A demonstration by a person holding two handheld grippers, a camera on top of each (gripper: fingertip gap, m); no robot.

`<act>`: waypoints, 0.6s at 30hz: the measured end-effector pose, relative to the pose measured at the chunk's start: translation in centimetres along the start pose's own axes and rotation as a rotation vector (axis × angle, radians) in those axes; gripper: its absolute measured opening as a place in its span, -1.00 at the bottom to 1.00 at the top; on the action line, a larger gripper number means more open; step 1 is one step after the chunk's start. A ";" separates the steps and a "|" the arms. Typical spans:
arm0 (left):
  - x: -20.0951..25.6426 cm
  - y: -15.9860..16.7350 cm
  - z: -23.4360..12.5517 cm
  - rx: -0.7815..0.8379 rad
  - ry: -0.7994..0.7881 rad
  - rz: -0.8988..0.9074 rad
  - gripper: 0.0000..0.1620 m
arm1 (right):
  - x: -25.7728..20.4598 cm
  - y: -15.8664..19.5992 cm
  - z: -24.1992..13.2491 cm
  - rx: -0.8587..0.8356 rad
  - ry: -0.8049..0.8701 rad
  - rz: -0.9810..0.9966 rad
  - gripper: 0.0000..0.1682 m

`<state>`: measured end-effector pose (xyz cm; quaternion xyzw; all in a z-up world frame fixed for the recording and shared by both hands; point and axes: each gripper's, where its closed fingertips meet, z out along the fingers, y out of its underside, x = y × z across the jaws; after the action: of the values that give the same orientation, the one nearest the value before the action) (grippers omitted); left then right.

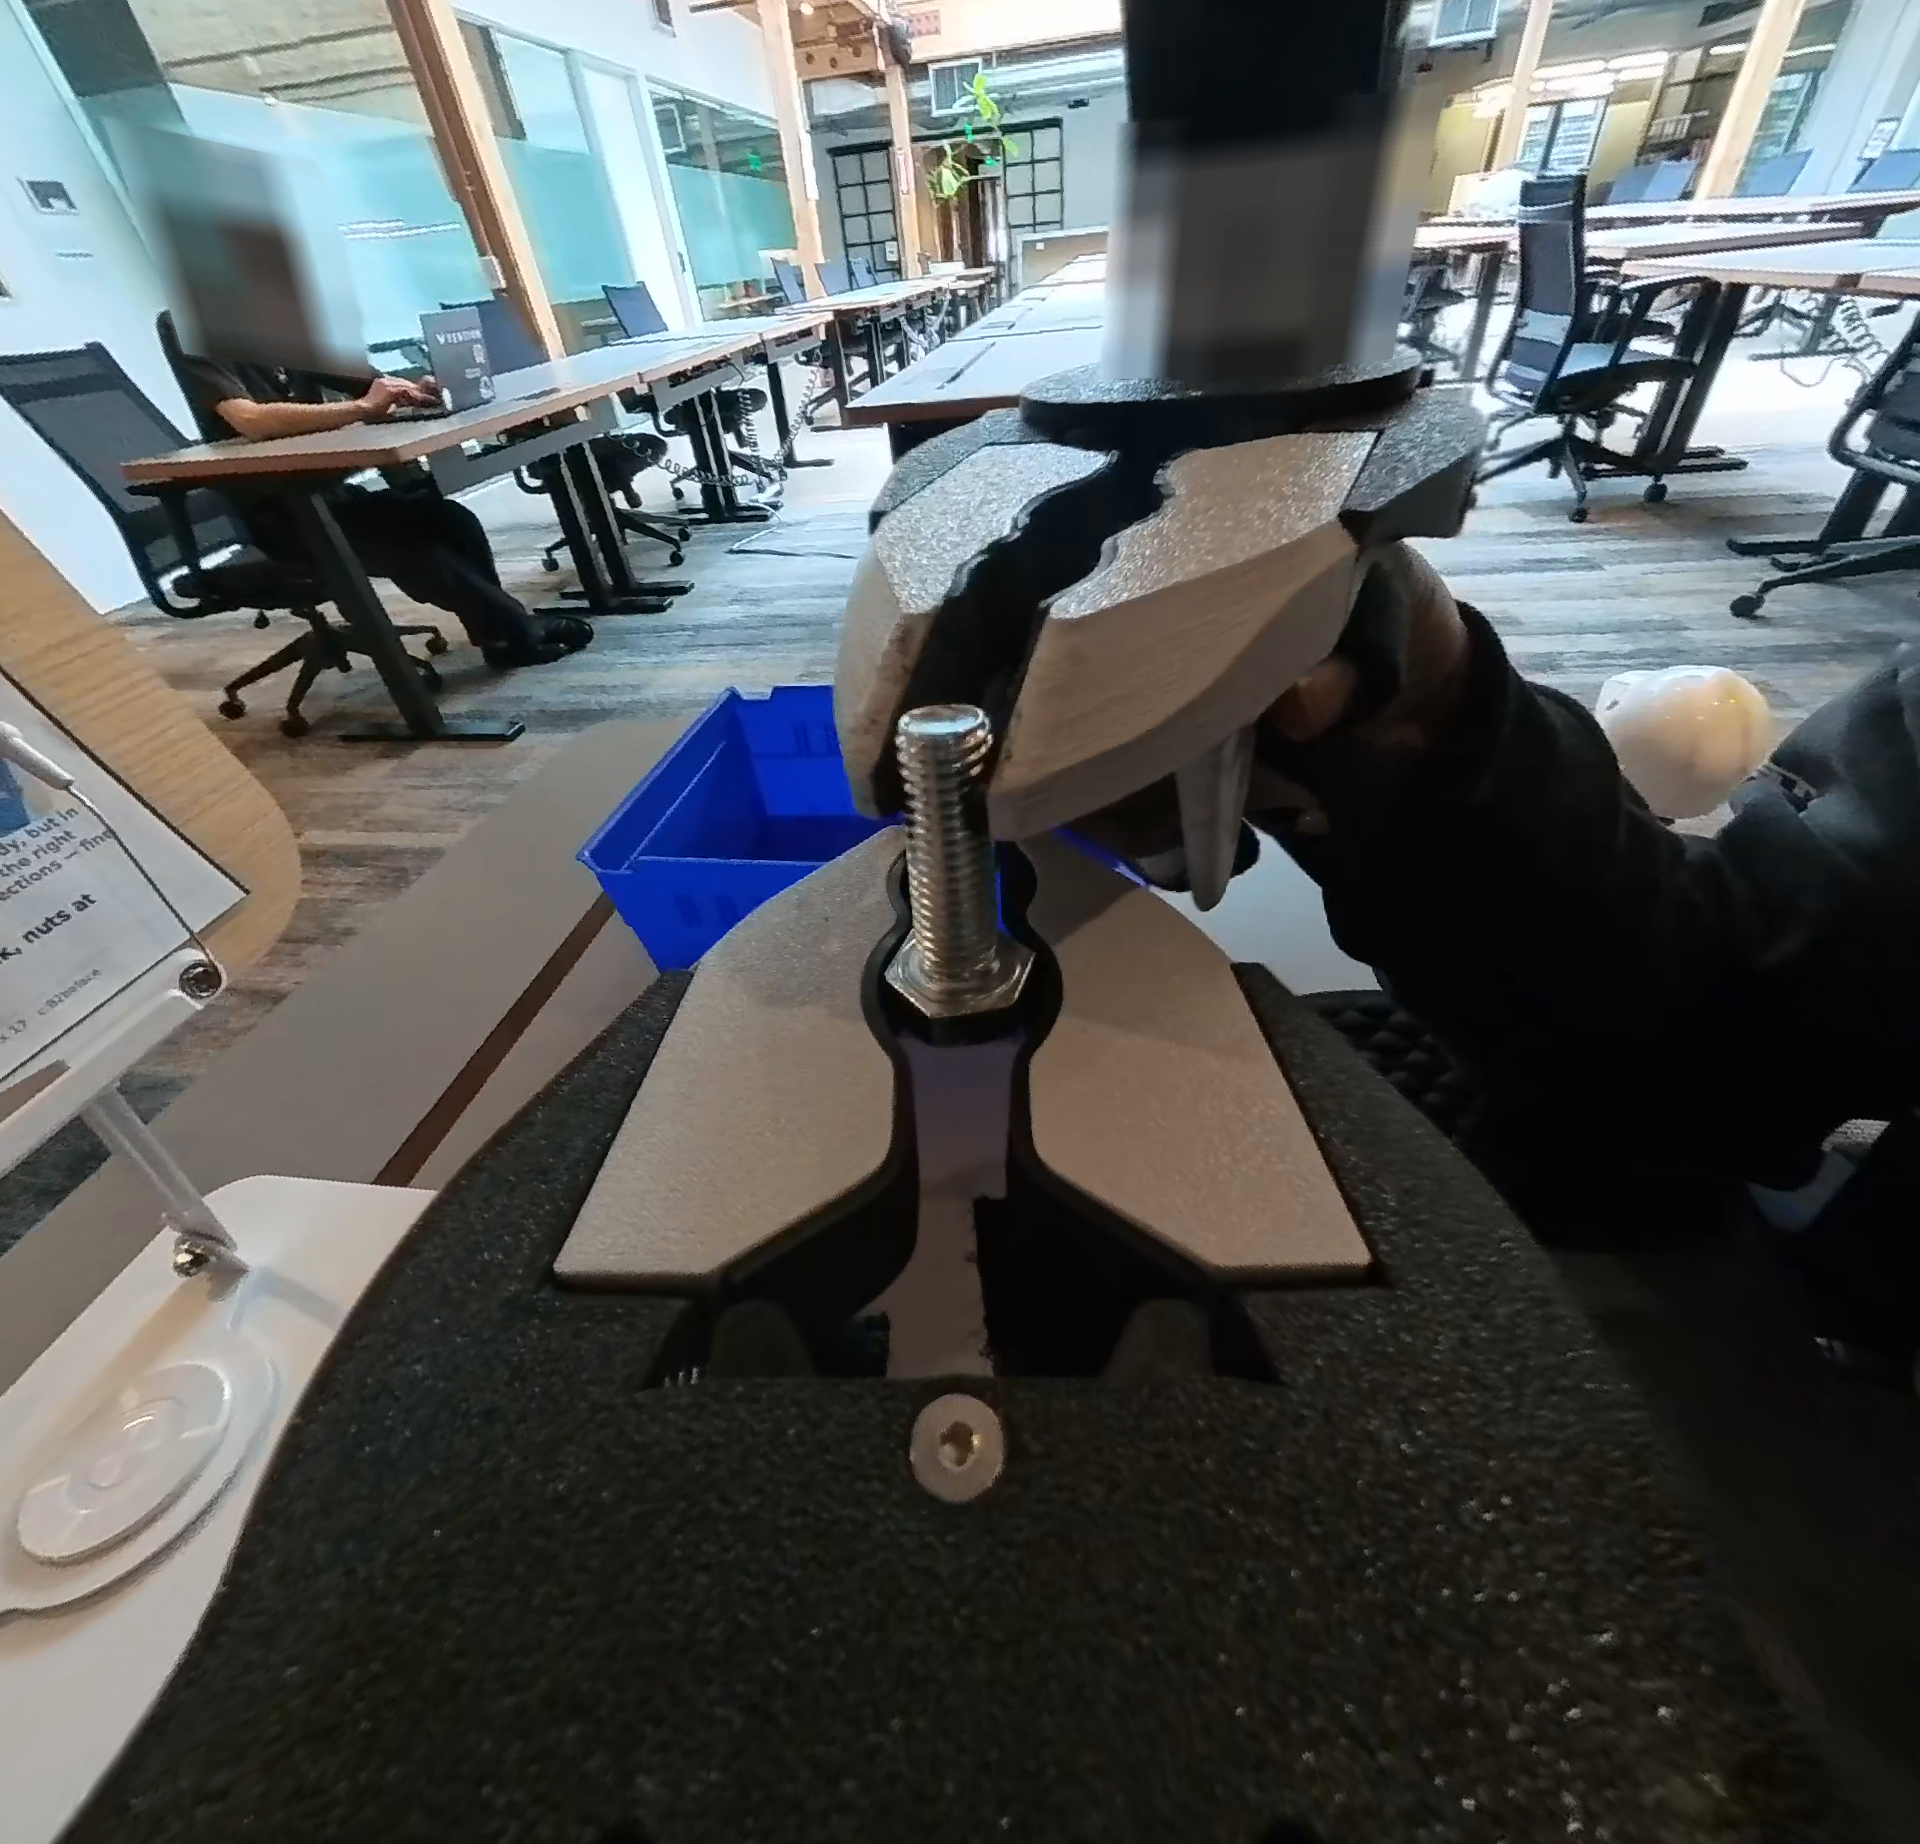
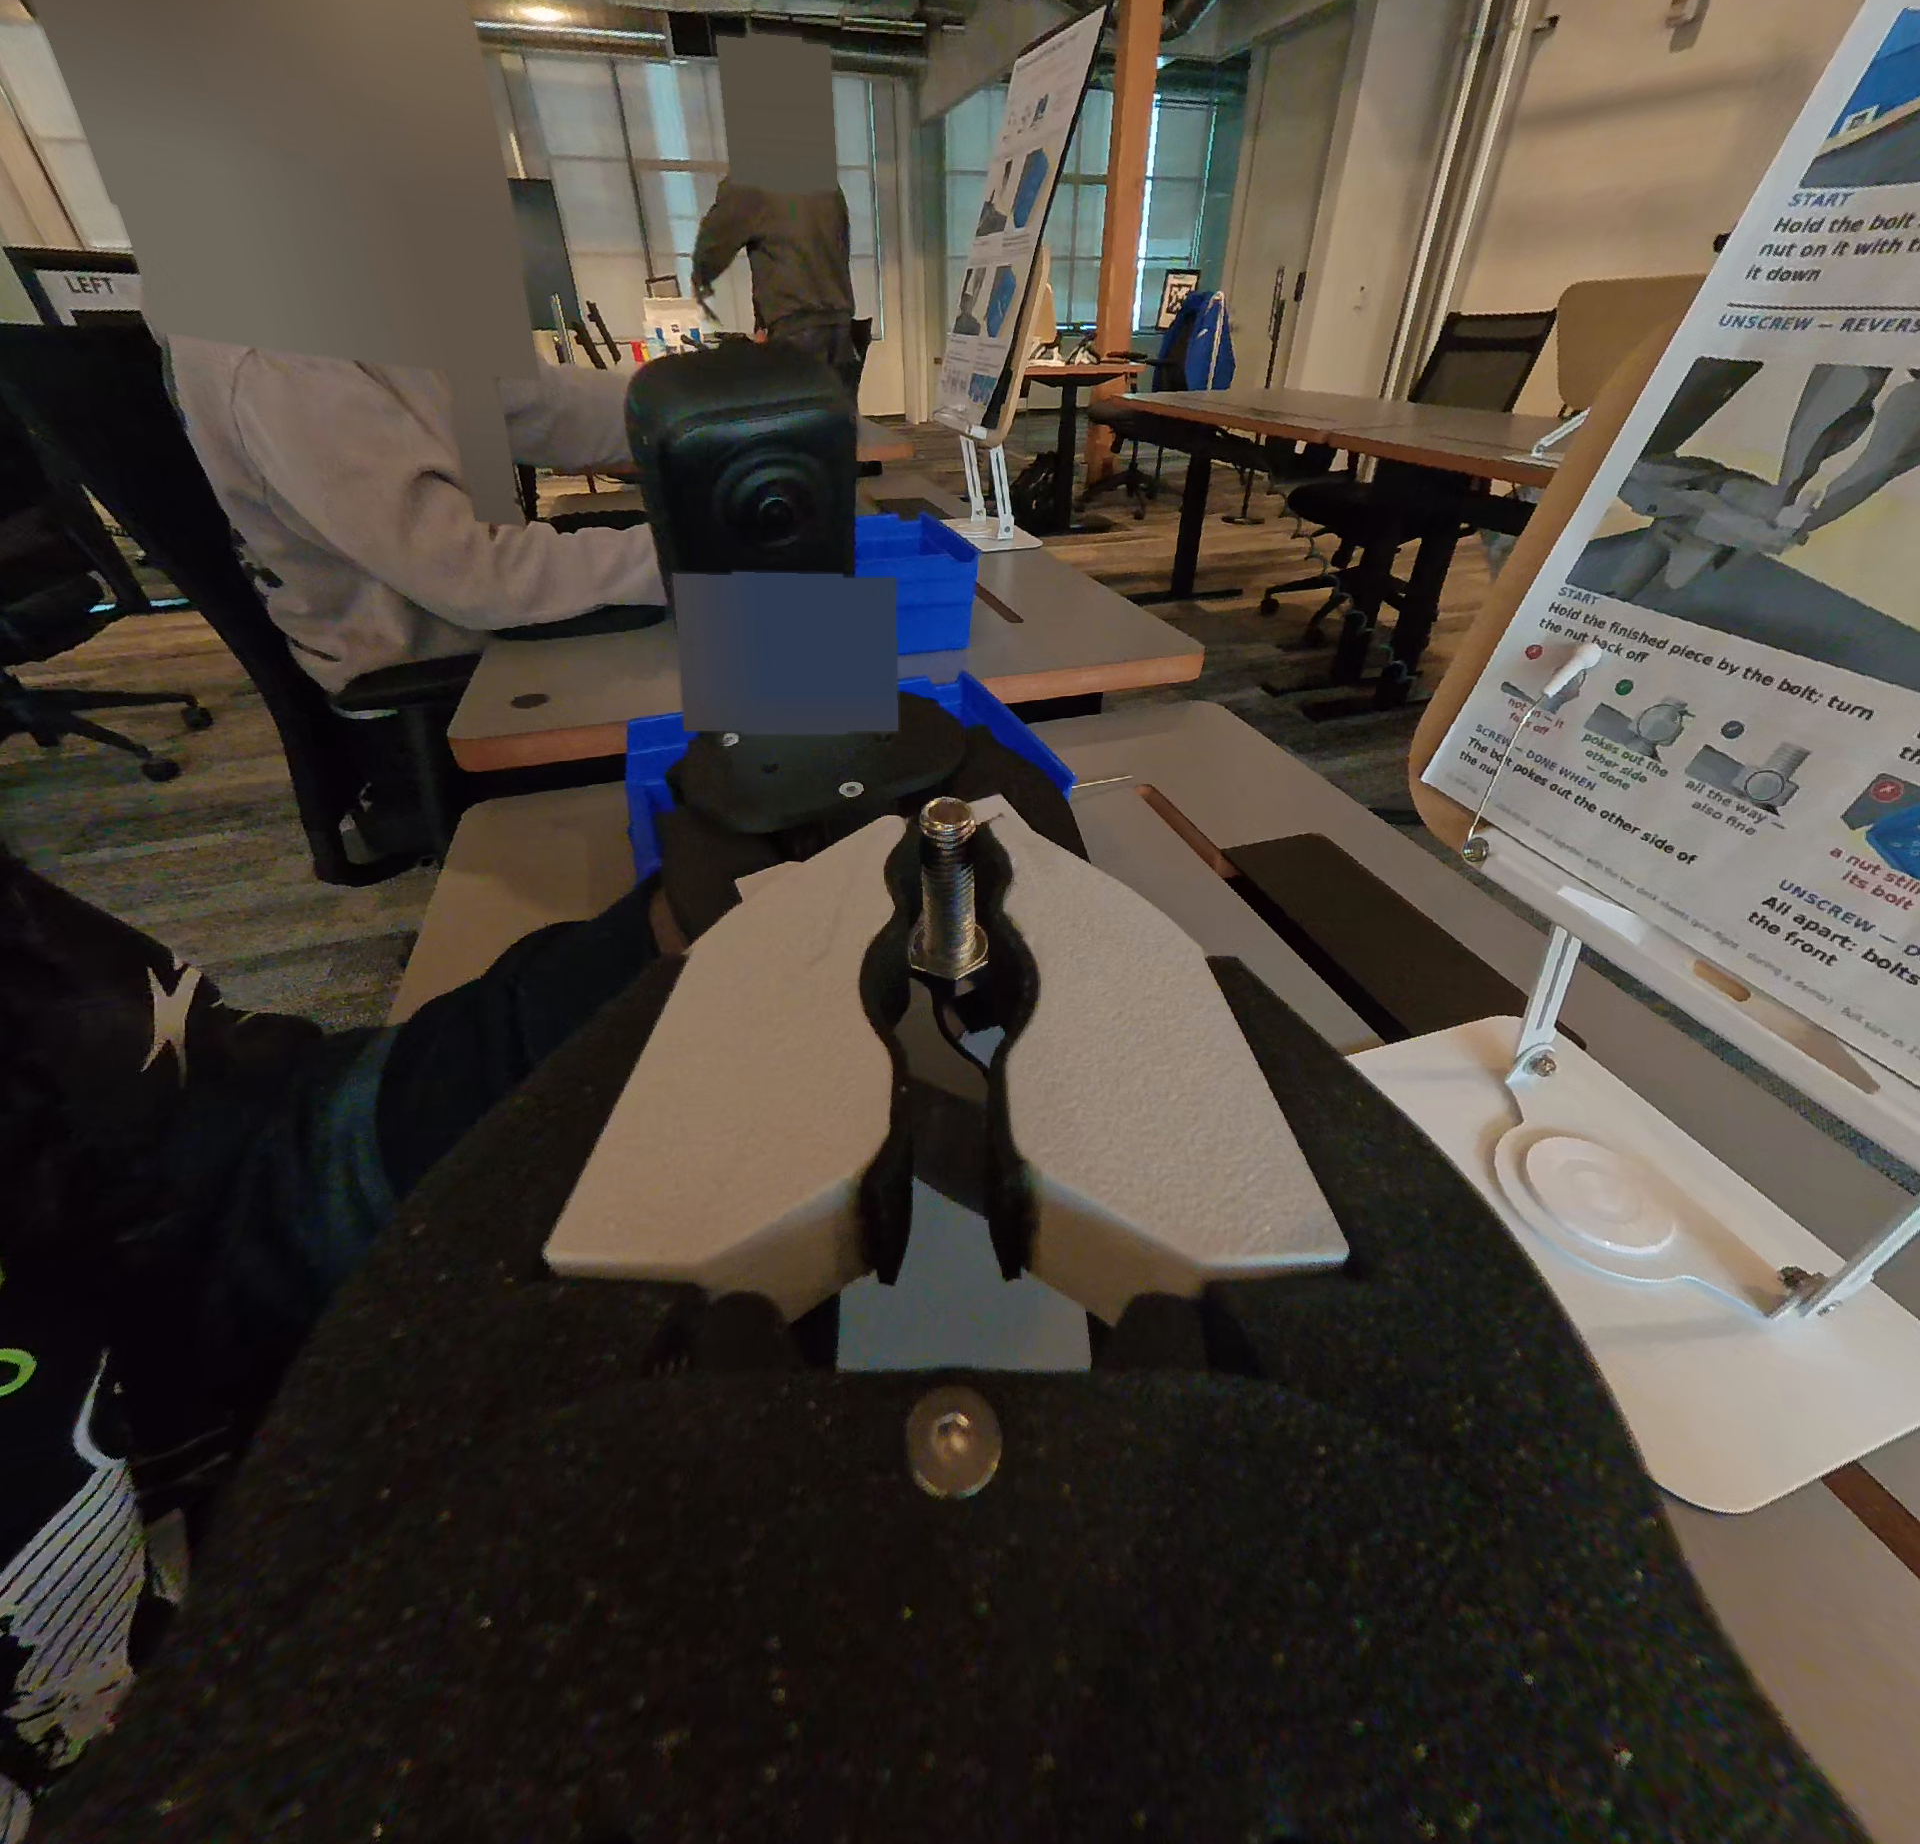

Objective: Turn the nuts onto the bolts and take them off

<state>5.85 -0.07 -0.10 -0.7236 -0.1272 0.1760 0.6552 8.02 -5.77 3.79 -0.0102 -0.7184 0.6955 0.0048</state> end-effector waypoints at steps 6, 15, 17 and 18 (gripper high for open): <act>0.3 0.1 0.1 -0.012 0.006 0.020 -0.83 | -0.3 0.1 -0.2 -0.011 -0.017 -0.032 -0.90; 1.8 1.0 0.2 -0.082 0.096 0.053 -0.85 | -1.4 0.7 -0.8 -0.031 -0.149 -0.074 -0.90; 1.7 1.1 0.3 -0.079 0.084 0.067 -0.88 | -1.3 0.8 -0.9 -0.038 -0.148 -0.074 -0.90; 1.7 1.1 0.4 -0.075 0.088 0.071 -0.87 | -1.4 0.8 -1.0 -0.044 -0.148 -0.079 -0.90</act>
<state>7.21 0.85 -1.37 -0.7588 -0.0792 0.1621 0.6259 9.43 -4.82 3.00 0.0694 -0.7319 0.6775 -0.0213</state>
